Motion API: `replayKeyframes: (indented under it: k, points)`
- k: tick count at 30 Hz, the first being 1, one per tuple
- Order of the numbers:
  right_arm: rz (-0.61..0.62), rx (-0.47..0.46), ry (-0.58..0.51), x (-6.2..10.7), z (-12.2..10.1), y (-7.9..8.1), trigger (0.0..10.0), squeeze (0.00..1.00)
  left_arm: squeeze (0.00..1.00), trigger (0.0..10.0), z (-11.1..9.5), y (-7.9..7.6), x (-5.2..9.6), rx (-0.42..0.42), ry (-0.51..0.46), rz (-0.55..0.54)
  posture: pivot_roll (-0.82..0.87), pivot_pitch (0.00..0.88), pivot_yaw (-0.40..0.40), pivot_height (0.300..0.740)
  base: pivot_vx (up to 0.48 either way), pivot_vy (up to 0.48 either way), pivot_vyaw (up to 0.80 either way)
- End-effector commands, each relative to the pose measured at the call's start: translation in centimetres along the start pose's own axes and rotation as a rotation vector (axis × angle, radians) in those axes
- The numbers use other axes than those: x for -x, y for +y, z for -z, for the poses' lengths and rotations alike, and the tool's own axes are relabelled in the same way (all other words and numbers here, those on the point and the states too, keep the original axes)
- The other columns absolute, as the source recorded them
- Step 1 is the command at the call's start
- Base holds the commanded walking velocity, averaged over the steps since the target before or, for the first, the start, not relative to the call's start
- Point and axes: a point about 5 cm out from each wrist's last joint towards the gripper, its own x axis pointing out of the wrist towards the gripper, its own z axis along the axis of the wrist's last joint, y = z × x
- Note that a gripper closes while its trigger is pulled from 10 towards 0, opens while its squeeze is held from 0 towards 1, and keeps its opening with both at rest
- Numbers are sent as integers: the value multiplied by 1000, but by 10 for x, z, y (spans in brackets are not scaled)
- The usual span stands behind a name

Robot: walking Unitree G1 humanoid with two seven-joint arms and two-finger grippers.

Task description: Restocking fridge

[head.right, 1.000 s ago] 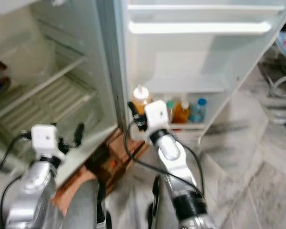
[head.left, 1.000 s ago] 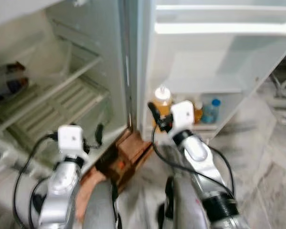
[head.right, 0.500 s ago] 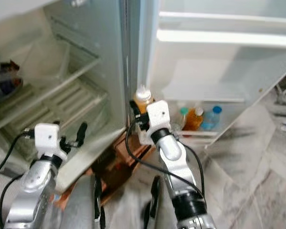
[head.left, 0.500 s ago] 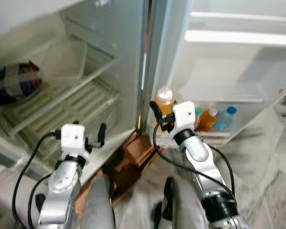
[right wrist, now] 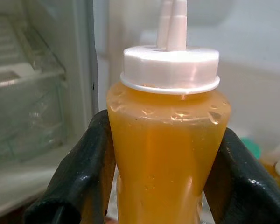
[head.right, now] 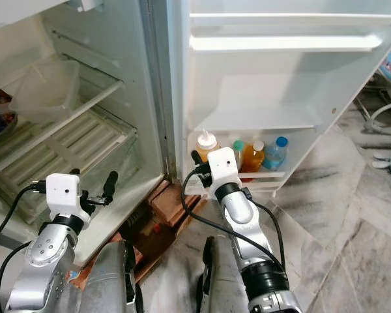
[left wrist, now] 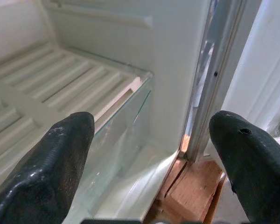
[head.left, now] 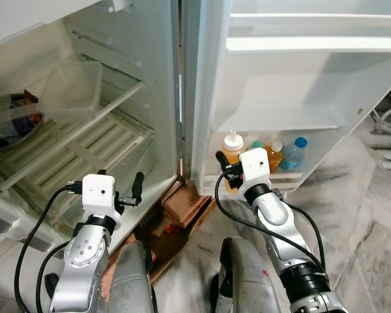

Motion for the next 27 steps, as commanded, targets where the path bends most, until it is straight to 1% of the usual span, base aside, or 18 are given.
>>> replayKeyframes:
  k: [1, 3, 7, 9, 12, 18, 20, 21, 23, 27]
  points:
    - [2, 2, -47, -6, -9, -4, 10000, 0, 0, 10000, -1, -1, 4, -3, 5, 9, 169, 195, -24, 605, 0, 0, 0]
    - [-8, 27, -35, -13, -7, -8, 10000, 0, 0, 10000, 0, 1, 14, -13, 20, 13, 189, 222, -18, 605, 0, 0, 0]
    - [5, 35, -28, -19, -8, -14, 10000, 0, 0, 10000, -1, 3, 20, -24, 25, 21, 208, 240, -9, 605, 0, 0, 0]
    - [20, 32, -32, -22, -10, -17, 10000, 0, 0, 10000, -2, 5, 20, -32, 22, 27, 212, 241, -7, 605, 0, 0, 0]
    - [29, 26, -41, -23, -12, -19, 10000, 0, 0, 10000, -4, 7, 18, -36, 20, 27, 209, 240, -2, 605, 0, -294, 0]
    - [23, 13, -50, -18, -7, -15, 10000, 0, 0, 10000, -7, 2, 14, -33, 16, 41, 193, 241, 1, 605, 0, -324, 0]
    - [19, 12, -53, -17, -6, -14, 10000, 0, 0, 10000, -8, 1, 13, -16, 12, 40, 189, 241, -1, 605, 0, -255, 0]
    - [16, 12, -54, -16, -6, -13, 10000, 0, 0, 10000, -7, 0, 14, -25, 16, 40, 186, 239, -2, 605, 0, 0, 0]
    - [-5, 13, -71, -15, -7, -10, 10000, 0, 0, 10000, -6, 0, 15, 0, 15, 37, 182, 239, -5, 605, 0, 0, 0]
    - [-21, 23, -89, -17, -10, -8, 10000, 0, 0, 10000, -5, -1, 17, 7, 17, 36, 183, 243, -8, 605, 0, 0, 0]
